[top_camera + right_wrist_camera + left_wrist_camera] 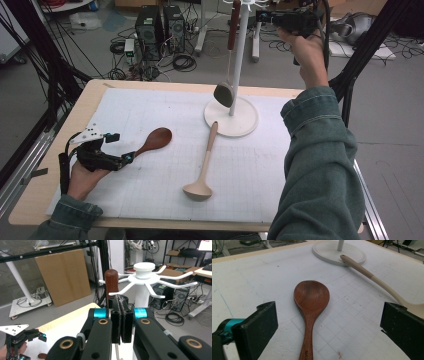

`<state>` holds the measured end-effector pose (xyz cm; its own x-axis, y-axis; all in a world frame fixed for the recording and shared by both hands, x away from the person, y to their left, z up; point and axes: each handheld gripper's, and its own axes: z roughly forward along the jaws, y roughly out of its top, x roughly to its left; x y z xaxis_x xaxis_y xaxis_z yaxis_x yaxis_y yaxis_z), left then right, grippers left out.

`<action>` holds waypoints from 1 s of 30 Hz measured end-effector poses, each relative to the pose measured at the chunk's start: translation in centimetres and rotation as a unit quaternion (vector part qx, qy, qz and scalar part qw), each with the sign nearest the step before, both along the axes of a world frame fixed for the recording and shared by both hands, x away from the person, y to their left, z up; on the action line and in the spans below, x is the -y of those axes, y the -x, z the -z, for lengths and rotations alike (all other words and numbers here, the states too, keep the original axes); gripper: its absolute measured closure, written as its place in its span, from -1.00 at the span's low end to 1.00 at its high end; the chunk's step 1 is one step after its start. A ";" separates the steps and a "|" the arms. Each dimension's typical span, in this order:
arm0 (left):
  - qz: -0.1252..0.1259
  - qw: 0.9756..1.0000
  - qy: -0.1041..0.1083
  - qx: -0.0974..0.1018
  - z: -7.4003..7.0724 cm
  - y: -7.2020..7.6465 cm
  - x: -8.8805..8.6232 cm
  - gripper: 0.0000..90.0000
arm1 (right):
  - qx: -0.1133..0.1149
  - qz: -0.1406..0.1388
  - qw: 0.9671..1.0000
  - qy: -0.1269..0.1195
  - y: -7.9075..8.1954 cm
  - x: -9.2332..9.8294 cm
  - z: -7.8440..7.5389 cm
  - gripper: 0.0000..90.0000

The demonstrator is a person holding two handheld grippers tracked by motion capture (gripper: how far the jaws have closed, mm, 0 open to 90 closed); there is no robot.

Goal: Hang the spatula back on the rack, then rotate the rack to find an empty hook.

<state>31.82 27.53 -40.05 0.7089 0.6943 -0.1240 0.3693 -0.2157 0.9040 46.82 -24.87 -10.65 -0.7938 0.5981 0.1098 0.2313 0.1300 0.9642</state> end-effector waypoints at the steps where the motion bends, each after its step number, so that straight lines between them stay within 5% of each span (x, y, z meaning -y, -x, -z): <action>1: 0.000 1.000 -0.001 0.000 0.0 0.0 0.0 -0.96 | -0.001 0.000 1.000 -0.001 0.0 0.0 0.0 0.99; 15: 0.001 1.000 0.000 -0.001 0.0 0.0 0.0 -0.96 | 0.003 -0.001 1.000 0.004 -0.3 -0.7 -0.1 0.99; 30: 0.002 1.000 0.001 0.001 -0.1 0.0 -0.1 -0.96 | 0.008 0.005 1.000 0.017 -0.4 -3.4 -0.7 0.99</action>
